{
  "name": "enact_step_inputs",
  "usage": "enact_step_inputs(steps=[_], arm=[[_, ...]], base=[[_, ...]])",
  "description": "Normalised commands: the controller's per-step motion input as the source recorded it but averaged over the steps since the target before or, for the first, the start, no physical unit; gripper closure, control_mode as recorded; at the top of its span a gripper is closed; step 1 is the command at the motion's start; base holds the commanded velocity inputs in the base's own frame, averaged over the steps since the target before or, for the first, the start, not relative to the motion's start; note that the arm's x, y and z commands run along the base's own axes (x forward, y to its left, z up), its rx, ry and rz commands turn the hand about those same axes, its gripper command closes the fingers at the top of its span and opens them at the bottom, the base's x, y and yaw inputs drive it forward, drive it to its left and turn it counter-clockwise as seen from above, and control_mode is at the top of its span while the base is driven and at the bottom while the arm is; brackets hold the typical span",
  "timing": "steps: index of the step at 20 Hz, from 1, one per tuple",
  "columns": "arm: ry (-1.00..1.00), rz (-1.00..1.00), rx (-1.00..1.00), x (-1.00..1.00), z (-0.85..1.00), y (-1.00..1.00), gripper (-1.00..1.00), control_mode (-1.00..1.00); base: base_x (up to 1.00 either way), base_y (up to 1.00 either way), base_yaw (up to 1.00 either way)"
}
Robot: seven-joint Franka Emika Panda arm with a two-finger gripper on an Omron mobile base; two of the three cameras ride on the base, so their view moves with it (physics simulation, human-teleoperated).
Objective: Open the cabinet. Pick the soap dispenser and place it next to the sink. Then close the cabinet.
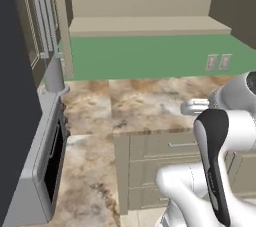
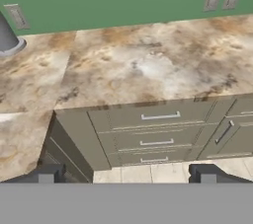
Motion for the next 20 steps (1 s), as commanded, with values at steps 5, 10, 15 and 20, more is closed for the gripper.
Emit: enact_step_inputs(steps=[5,10,15,20], arm=[[0.00,0.00,0.00,0.00,0.00,0.00,-1.00,1.00],[0.00,0.00,0.00,0.00,0.00,0.00,-1.00,1.00],[0.00,0.00,0.00,0.00,0.00,0.00,-1.00,1.00],[0.00,0.00,0.00,0.00,0.00,0.00,-1.00,1.00]], base=[[0.34,-0.12,0.06],[0.28,-0.34,0.00],[0.53,-0.19,-0.03],[0.60,-0.01,0.00]])
